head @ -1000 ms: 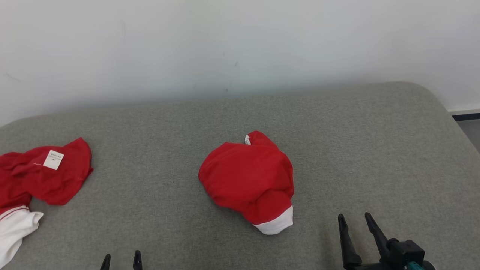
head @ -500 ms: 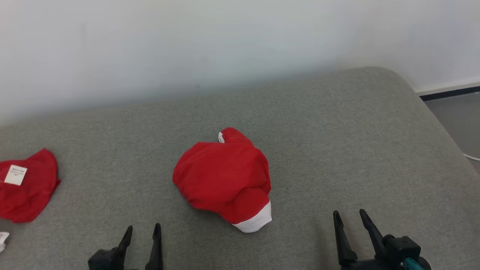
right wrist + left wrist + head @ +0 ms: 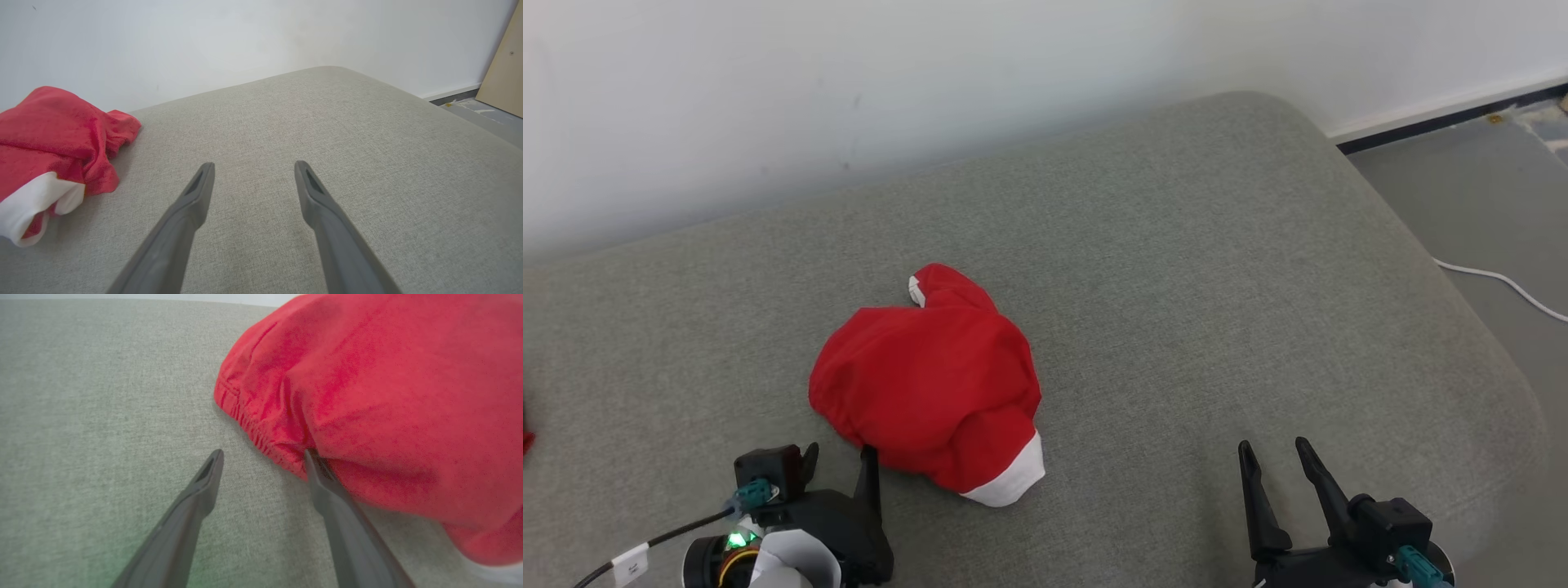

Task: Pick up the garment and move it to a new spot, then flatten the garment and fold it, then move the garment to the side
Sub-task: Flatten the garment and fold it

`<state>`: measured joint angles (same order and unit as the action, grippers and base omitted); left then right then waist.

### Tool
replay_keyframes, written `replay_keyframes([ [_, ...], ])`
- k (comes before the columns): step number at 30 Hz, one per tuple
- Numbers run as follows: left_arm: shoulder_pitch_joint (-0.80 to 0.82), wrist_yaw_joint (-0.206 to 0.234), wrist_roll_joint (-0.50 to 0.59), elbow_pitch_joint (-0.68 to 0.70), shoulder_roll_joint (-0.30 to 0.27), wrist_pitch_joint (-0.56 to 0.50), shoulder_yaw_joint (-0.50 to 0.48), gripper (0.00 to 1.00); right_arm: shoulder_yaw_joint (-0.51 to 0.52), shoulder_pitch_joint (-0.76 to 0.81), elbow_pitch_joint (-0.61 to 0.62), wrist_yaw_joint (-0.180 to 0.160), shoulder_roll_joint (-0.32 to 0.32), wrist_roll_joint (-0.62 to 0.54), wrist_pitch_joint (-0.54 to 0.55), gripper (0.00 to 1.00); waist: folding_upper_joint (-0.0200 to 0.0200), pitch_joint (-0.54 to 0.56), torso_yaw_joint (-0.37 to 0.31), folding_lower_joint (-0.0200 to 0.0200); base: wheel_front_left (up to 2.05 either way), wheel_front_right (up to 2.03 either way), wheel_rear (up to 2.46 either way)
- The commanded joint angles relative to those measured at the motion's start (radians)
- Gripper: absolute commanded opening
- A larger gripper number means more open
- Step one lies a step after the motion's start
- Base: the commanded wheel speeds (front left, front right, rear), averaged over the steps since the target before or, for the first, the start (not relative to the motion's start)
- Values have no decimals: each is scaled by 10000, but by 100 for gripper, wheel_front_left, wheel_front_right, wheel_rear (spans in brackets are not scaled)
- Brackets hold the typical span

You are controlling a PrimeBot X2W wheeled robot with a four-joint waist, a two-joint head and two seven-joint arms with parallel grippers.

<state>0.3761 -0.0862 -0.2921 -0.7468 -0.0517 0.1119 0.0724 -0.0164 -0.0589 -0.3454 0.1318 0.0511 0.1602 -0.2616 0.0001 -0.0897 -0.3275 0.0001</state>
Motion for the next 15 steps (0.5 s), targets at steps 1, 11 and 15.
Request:
replay_keyframes([
  [1,196,78,-58,-224,-12,-76,0,100,-38,-62,-8,-22,-16,58,-40,100,-1,-225,-389,-1,0,0,0],
  [11,1062,432,-782,-1425,12,72,76,100,-234,-123,4,-22,-16,117,-29,100,-1,-206,-813,-1,0,0,0],
  [15,1303,362,-1108,-1682,15,298,360,24,-211,-55,-2,-22,-16,111,-30,100,-1,-159,-832,-1,0,0,0],
])
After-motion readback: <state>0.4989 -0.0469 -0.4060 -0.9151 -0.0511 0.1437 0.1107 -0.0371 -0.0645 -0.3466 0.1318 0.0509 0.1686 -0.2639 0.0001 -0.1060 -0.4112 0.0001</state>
